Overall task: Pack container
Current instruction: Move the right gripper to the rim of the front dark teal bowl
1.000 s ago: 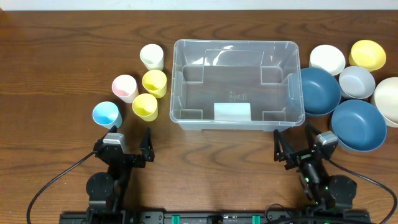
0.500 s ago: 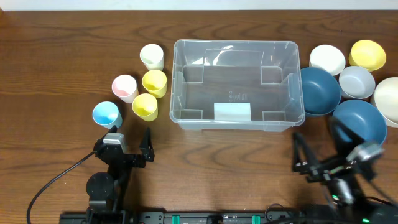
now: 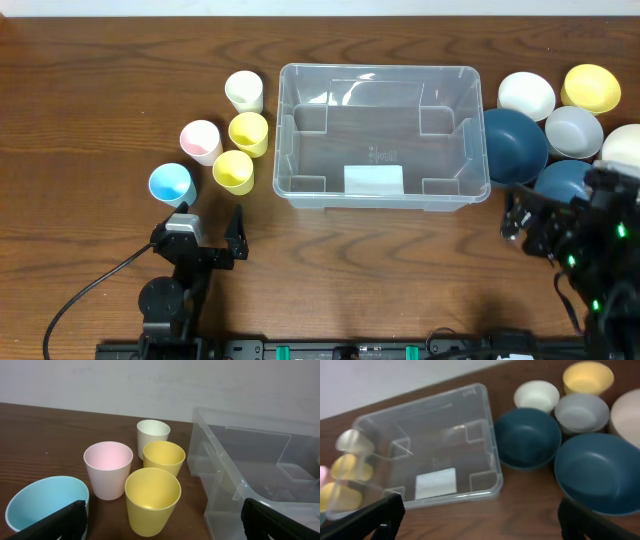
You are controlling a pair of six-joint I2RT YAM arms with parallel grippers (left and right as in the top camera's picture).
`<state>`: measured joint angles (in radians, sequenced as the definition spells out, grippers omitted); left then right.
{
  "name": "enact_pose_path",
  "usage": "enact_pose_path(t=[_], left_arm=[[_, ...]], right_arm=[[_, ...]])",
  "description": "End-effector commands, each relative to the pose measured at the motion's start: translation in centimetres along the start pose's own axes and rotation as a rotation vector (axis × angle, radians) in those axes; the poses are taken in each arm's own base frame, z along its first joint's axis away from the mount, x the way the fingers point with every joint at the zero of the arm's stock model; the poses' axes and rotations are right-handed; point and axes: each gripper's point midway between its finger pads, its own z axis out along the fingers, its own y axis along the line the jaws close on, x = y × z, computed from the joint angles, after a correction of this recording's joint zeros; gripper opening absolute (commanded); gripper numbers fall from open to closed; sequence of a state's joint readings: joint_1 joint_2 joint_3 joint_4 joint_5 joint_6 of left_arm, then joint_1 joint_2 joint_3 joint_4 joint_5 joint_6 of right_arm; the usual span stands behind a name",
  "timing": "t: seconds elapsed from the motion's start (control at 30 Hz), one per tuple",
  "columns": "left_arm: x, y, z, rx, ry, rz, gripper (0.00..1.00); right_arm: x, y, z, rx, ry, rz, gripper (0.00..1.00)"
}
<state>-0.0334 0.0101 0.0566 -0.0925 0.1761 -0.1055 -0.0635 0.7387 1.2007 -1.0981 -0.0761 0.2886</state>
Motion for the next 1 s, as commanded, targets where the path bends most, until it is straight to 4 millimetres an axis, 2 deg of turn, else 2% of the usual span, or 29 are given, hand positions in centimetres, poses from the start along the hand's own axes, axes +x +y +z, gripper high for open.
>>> enact_pose_path(t=[0.0,0.1,0.2,0.37,0.47,0.73,0.97], left_arm=[[1.5,0.6,0.2,-0.020,0.031,-0.009,0.98],[1.5,0.6,0.2,-0.021,0.031,-0.010,0.98],[1.5,0.6,0.2,-0.020,0.031,-0.009,0.98],[1.5,0.6,0.2,-0.020,0.031,-0.009,0.98],[1.5,0.6,0.2,-0.021,0.031,-0.010,0.98],[1.5,0.6,0.2,-0.021,0.031,-0.010,0.98],[1.5,0.6,0.2,-0.020,0.031,-0.009,0.98]], right_arm=[[-1.6,-3.2,0.2,0.179,-0.057,0.199,0.99],[-2.3,-6.8,0.0,0.353,-0.125,0.390,0.99],[-2.3,-9.8,0.2,0.474,-0.135,0.492,0.99],[-0.8,-14.2,1.2,0.628,-0.047,0.602,0.99],[0.0,-16.9,2.6,0.686,0.027,0.666,0.99],[4.4,-22.1,7.1,0.734,0.302,0.841,0.99],[7.8,-23.6,10.6,0.706,0.484,0.942,0.99]])
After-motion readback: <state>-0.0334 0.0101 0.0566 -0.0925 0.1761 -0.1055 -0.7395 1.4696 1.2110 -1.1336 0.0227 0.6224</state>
